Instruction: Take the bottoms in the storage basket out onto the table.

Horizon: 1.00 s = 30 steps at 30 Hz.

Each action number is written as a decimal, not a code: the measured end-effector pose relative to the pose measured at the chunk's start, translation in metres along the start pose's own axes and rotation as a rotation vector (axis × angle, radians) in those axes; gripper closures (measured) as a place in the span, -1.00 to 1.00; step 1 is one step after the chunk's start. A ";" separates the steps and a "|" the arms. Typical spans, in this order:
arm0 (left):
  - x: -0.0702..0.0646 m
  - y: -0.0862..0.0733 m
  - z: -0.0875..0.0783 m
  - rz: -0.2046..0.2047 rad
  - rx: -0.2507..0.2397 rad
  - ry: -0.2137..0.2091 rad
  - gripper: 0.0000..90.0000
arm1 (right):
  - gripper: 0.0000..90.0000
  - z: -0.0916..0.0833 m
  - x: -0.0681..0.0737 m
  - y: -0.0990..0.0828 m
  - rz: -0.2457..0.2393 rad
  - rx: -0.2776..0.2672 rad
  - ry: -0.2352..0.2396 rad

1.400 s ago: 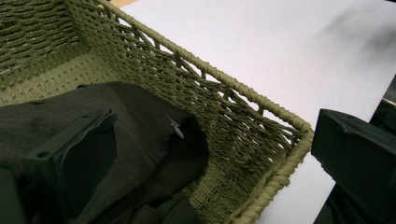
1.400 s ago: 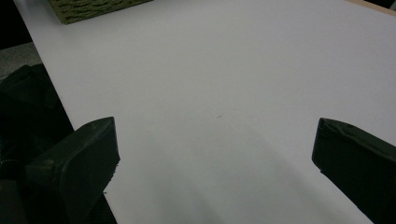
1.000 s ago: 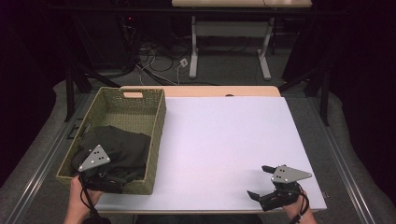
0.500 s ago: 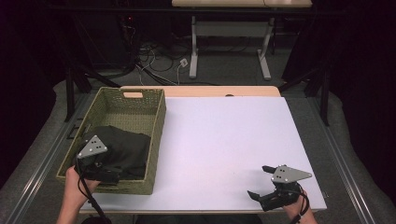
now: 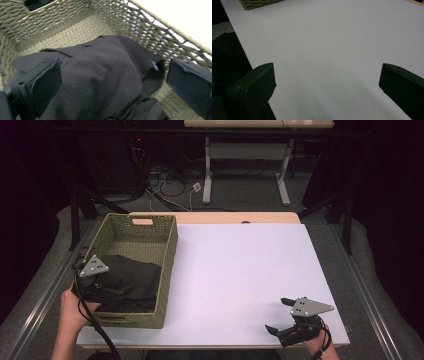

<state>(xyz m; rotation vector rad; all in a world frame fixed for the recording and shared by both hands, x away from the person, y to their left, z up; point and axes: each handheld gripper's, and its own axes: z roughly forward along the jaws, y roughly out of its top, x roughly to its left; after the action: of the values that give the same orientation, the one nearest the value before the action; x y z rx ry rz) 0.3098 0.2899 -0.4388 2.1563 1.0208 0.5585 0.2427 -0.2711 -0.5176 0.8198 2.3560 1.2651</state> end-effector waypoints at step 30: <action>0.051 -0.010 0.013 -0.122 0.195 0.107 -1.00 | -0.99 0.000 -0.001 -0.001 0.005 0.005 -0.005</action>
<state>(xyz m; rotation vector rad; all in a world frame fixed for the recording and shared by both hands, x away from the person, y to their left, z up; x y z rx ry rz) 0.3438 0.3299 -0.4503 2.2322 1.3033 0.5399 0.2436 -0.2724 -0.5187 0.8304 2.3557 1.2577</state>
